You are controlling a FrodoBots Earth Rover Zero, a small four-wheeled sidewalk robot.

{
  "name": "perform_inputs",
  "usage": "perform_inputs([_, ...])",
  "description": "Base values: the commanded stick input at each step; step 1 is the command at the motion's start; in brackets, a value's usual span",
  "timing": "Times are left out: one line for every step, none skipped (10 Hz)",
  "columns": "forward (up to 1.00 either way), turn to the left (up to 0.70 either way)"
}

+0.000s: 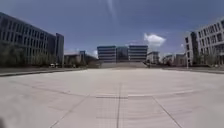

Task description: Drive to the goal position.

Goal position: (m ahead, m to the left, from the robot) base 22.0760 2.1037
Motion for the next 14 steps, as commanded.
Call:
perform_inputs([0.82,-0.02])
perform_inputs([0.82,-0.02])
perform_inputs([0.82,-0.02])
perform_inputs([0.82,-0.02])
perform_inputs([0.82,-0.02])
perform_inputs([0.82,-0.02])
perform_inputs([0.82,-0.02])
perform_inputs([0.82,-0.02])
perform_inputs([0.82,-0.02])
perform_inputs([0.82,-0.02])
perform_inputs([0.82,-0.02])
perform_inputs([0.82,-0.02])
perform_inputs([0.82,-0.02])
perform_inputs([0.82,-0.02])
